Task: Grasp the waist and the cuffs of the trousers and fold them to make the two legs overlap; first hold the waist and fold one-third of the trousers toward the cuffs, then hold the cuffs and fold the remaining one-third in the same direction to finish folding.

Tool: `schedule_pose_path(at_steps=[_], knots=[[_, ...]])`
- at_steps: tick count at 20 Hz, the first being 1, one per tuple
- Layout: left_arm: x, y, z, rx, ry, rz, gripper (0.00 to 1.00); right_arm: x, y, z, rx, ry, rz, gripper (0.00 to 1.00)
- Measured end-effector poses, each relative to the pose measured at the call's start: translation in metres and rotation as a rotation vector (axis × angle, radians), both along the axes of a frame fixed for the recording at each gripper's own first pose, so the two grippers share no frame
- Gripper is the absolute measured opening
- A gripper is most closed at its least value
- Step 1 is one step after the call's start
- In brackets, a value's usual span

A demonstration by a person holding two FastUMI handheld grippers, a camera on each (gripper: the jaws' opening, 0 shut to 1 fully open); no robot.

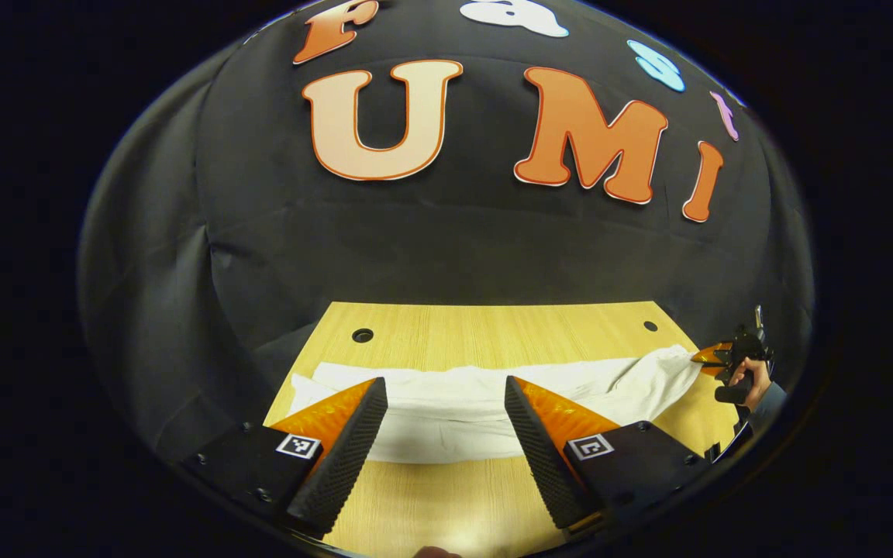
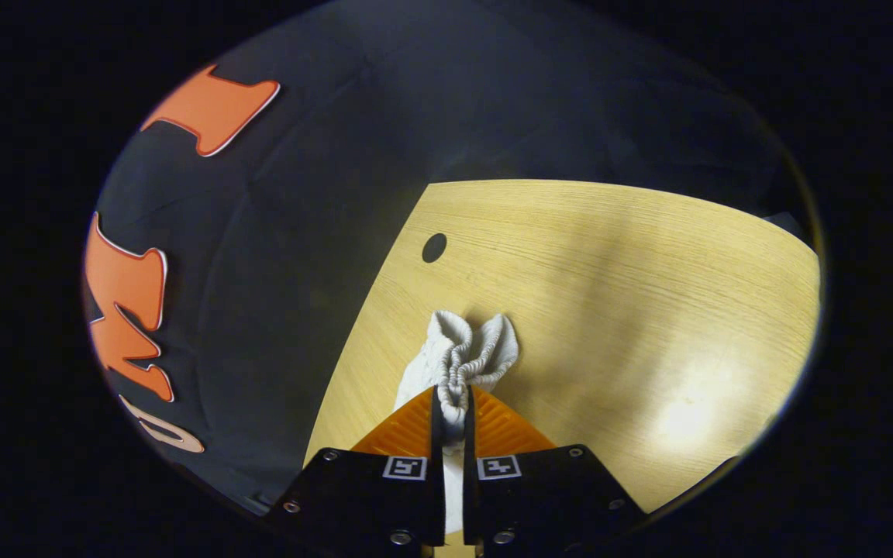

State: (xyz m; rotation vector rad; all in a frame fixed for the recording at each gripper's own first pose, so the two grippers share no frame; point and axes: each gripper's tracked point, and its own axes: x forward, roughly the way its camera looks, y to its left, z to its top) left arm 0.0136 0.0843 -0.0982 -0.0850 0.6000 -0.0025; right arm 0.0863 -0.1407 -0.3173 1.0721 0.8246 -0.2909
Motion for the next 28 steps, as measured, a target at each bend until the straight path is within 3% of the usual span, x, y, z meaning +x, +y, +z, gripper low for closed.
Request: schedule_pose_path(at_steps=[12, 22, 28], knots=[[-0.018, 0.016, -0.034, -0.052, 0.051, -0.056, 1.0, 0.0, 0.068, 0.08, -0.109, -0.175, 0.104, 0.09], [-0.032, 0.073, -0.063, -0.062, 0.1, -0.032, 1.0, 0.014, 0.166, 0.113, -0.144, -0.234, 0.208, 0.09], [-0.036, 0.112, -0.092, -0.094, 0.154, 0.031, 1.0, 0.016, 0.228, 0.121, -0.16, -0.251, 0.279, 0.09]])
